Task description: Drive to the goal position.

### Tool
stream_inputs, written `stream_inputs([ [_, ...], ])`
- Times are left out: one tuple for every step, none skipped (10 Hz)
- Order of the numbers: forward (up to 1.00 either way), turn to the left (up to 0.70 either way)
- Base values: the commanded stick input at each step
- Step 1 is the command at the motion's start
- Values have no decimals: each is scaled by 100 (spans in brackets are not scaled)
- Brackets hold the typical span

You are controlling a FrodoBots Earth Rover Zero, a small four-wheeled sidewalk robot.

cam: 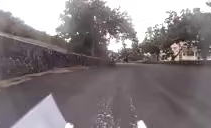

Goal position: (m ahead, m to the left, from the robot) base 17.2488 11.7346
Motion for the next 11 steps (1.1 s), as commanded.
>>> stream_inputs([
  [35,0],
  [30,-1],
  [30,-26],
  [30,-52],
  [30,-75],
  [30,-75],
  [30,-75],
  [31,-71],
  [37,-54],
  [42,-37],
  [41,0],
])
